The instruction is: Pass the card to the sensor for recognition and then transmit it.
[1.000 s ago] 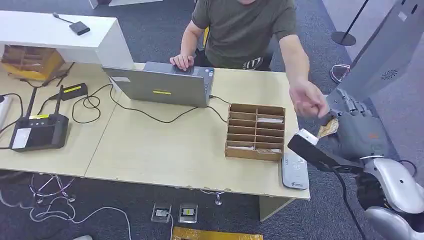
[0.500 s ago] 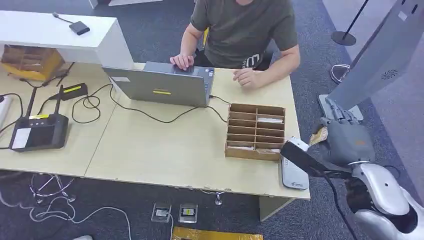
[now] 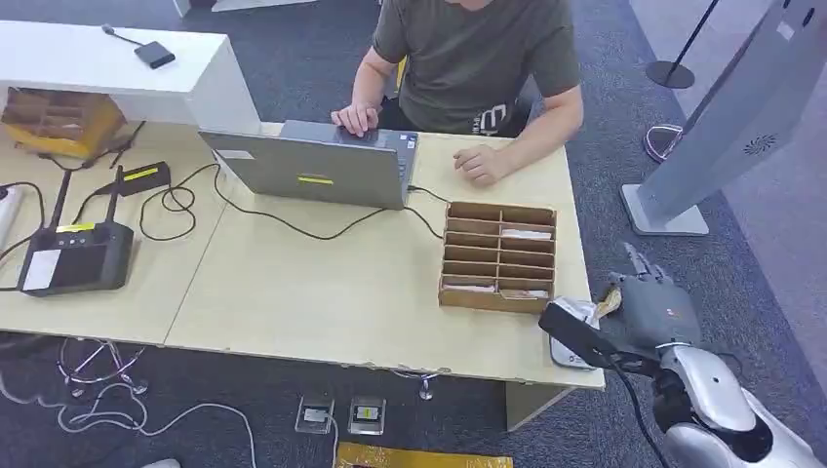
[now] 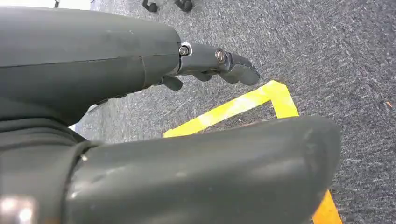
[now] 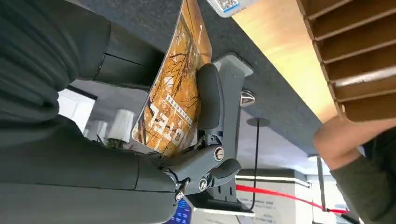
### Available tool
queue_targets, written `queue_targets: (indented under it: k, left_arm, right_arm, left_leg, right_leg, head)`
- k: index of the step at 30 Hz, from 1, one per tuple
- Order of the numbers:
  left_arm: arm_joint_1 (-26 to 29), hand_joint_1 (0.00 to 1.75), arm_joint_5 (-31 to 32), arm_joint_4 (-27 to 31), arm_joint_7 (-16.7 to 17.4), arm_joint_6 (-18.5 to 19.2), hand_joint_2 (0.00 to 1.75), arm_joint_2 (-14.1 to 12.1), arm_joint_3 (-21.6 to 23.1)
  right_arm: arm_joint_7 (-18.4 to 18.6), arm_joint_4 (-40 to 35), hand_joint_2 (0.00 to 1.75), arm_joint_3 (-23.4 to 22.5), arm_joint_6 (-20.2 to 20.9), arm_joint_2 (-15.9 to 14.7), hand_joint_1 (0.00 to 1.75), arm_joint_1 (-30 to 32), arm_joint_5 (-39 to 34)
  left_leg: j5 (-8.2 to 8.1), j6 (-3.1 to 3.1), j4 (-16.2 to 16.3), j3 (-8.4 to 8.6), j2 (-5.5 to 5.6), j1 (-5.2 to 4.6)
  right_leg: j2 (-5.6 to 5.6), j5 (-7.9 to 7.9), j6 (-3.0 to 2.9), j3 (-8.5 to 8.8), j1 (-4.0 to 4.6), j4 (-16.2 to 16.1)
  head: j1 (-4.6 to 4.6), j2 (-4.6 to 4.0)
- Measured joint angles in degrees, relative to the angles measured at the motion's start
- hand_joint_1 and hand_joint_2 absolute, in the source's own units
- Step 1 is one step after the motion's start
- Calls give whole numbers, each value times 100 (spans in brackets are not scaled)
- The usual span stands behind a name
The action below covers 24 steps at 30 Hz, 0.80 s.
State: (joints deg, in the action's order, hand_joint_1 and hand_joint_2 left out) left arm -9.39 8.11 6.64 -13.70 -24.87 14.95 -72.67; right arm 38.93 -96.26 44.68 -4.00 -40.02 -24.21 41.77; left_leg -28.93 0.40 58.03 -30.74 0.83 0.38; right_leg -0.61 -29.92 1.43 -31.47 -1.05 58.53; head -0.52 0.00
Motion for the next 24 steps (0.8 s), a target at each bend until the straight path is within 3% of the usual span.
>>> queue_targets:
  k: [9, 24]
  left_arm:
    - [0, 0, 98, 0, 0, -157, 0, 2, -2]
    - [-4, 0, 501, 0, 317, -369, 0, 87, 4]
  right_arm:
    - [-11, 354, 175, 190, -177, 33, 175, 117, -50]
    - [-280, 881, 175, 402, -306, 264, 175, 25, -219]
  left_leg:
    - [0, 0, 0, 0, 0, 0]
    - [1, 0, 0, -1, 0, 0]
  right_leg:
    - [0, 0, 0, 1, 0, 0]
    - [-1, 0, 0, 1, 0, 0]
  head:
    - [2, 0]
    - [2, 0]
